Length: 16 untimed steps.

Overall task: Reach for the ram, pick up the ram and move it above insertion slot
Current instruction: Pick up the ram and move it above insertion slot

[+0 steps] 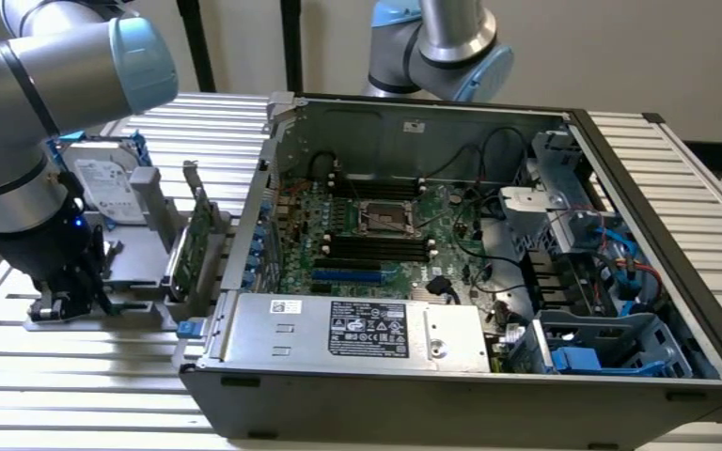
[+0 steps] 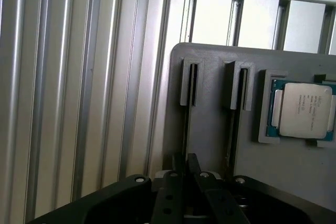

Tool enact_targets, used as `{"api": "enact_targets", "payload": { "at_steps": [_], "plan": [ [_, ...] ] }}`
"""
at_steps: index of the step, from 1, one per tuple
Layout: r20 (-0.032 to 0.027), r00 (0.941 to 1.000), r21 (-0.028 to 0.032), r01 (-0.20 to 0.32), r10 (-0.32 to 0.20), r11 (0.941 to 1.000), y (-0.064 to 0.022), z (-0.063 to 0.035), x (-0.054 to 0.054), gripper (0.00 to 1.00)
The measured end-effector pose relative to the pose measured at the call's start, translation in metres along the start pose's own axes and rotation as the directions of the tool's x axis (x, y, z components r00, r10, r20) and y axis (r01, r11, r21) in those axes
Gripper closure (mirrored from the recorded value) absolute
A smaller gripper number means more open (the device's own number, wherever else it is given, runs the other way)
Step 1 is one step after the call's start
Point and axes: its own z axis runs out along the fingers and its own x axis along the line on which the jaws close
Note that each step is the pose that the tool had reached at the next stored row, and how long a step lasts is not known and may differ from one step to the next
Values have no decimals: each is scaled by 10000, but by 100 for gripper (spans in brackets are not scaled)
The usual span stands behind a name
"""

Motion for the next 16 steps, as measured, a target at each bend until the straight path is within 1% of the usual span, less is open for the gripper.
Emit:
{"api": "enact_targets", "payload": {
  "at_steps": [6, 9, 12, 16],
  "plan": [
    [0, 10000, 1, 0, 0, 10000, 0, -2, 0, 86],
    [0, 10000, 0, 1, -1, 10000, 0, -33, 0, 86],
    [1, 10000, 1, 1, -1, 10000, 2, -100, 0, 86],
    [1, 10000, 0, -1, 1, 10000, 4, -258, -1, 86]
  ]
}}
